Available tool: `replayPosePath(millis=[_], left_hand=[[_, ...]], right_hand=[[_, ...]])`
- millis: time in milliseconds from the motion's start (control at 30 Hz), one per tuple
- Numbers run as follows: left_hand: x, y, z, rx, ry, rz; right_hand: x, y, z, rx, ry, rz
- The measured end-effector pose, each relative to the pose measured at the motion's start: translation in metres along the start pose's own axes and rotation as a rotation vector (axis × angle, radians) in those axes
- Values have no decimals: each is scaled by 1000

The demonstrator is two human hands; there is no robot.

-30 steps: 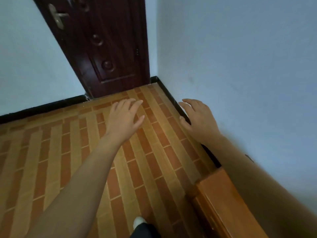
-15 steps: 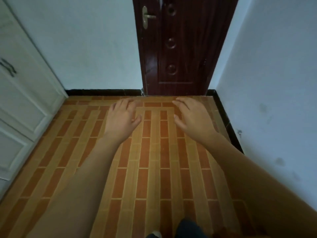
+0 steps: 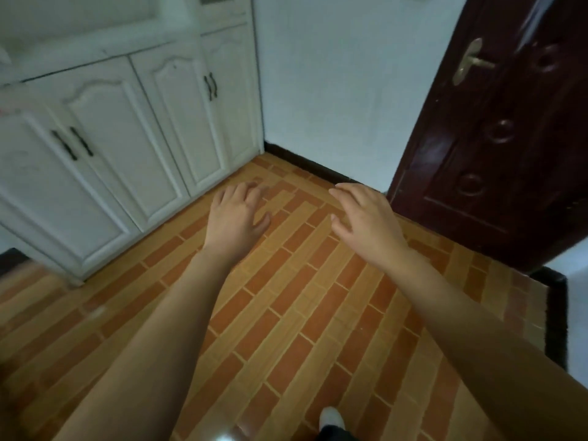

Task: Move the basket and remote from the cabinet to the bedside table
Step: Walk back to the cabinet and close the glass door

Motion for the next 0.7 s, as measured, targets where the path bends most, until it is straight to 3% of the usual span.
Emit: replayPosePath(millis=[300,700], left_hand=[[40,-10,8,-48,-347,-137],[111,4,-8,-27,-560,-221]], right_hand=[[2,32,-75,126,-282,-91],[36,84,-162,176,-461,-192]])
Point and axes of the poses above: each hand's wrist, its own z-axis away from the middle knuckle, its own y-axis out of the palm, x = y × z, the point moved 6 cm from there along -z, towards the middle knuckle, and after that the axes turned 5 degrees about -z, right-handed, at the moved point
